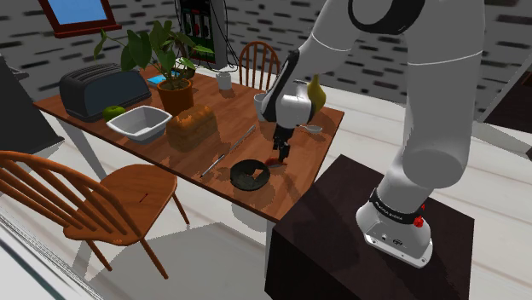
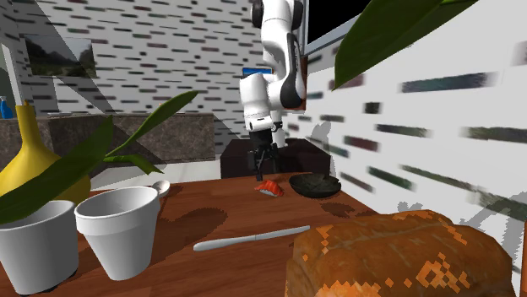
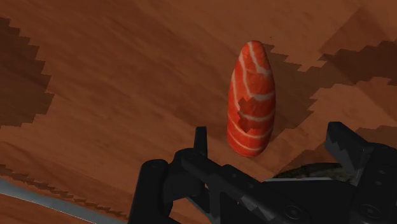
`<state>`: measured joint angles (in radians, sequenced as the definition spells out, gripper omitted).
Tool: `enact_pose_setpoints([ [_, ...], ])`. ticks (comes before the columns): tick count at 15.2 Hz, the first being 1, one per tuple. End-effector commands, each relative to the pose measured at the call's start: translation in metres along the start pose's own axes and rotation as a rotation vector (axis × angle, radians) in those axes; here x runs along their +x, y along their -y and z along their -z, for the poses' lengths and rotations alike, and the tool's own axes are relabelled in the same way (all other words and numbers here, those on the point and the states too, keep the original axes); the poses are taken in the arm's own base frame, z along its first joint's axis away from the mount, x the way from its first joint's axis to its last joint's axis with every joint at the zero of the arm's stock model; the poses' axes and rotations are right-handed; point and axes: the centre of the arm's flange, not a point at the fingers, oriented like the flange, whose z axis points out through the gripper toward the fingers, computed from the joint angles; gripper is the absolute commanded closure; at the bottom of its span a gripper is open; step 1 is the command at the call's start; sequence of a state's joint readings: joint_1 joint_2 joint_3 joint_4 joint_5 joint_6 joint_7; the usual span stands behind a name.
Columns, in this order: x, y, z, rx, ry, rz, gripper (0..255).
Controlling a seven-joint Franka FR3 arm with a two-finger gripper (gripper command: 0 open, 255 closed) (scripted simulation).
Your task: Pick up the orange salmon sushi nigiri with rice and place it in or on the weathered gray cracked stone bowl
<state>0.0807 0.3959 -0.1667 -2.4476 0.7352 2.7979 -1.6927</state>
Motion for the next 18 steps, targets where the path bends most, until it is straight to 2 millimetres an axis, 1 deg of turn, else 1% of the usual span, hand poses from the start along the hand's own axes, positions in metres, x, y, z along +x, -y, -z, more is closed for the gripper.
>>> enact_pose_setpoints([
  [1,0.0,-0.001,-0.012,0.001,-0.002,0.006,0],
  [5,0.0,-0.001,-0.033,0.001,-0.002,0.006,0],
  [6,0.0,-0.001,-0.041,0.001,-0.002,0.006,0],
  [14,0.0,-0.001,-0.041,0.001,-0.002,0.006,0],
  [15,0.0,-0.001,-0.041,0.001,-0.002,0.006,255],
  [18,0.0,-0.001,-0.041,0.001,-0.002,0.006,255],
])
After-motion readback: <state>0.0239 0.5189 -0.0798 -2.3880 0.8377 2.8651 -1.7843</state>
